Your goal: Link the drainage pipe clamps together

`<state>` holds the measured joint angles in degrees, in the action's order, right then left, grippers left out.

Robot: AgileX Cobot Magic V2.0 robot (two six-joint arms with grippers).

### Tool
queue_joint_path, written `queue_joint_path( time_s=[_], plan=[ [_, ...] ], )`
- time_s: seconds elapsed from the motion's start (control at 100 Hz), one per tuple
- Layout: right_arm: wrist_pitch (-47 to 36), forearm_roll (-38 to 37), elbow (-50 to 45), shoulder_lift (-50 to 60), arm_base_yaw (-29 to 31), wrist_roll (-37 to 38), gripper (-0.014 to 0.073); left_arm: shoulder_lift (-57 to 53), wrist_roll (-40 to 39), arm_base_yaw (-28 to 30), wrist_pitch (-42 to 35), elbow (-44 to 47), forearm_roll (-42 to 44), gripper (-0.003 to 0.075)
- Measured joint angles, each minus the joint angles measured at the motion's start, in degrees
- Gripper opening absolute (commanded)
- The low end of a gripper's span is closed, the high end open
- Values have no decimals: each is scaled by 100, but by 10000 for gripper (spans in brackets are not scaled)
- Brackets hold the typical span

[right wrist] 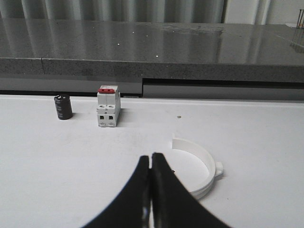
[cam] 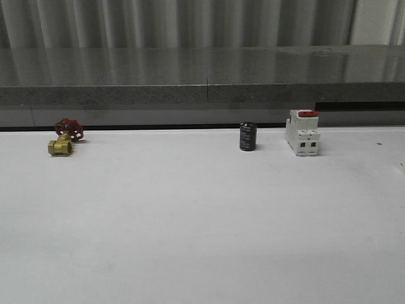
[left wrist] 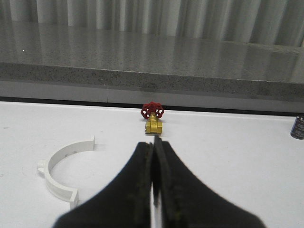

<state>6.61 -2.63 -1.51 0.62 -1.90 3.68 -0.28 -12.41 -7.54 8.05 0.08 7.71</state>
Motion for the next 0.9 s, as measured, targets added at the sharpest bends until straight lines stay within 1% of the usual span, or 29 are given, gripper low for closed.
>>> queue_joint_path(
  time_s=[0.3, 0.48, 0.58, 0.67, 0.77, 0.84, 0.9],
  plan=[
    [0, 0, 0, 0, 0, 0, -67, 0, 0, 0, -10, 0, 0, -21],
    [0, 0, 0, 0, 0, 0, -67, 0, 0, 0, -345, -8, 105, -21],
    [0, 0, 0, 0, 0, 0, -67, 0, 0, 0, -224, -106, 27, -21],
    [0, 0, 0, 0, 0, 0, -67, 125, 0, 0, 95, -501, -198, -21],
    [0, 0, 0, 0, 0, 0, -67, 557, 0, 0, 638, -1245, -404, -21],
    [0, 0, 0, 0, 0, 0, -67, 984, 0, 0, 1279, -1826, -446, -21],
    [0, 0, 0, 0, 0, 0, -67, 1414, 0, 0, 1975, -2297, -446, -21]
  ],
)
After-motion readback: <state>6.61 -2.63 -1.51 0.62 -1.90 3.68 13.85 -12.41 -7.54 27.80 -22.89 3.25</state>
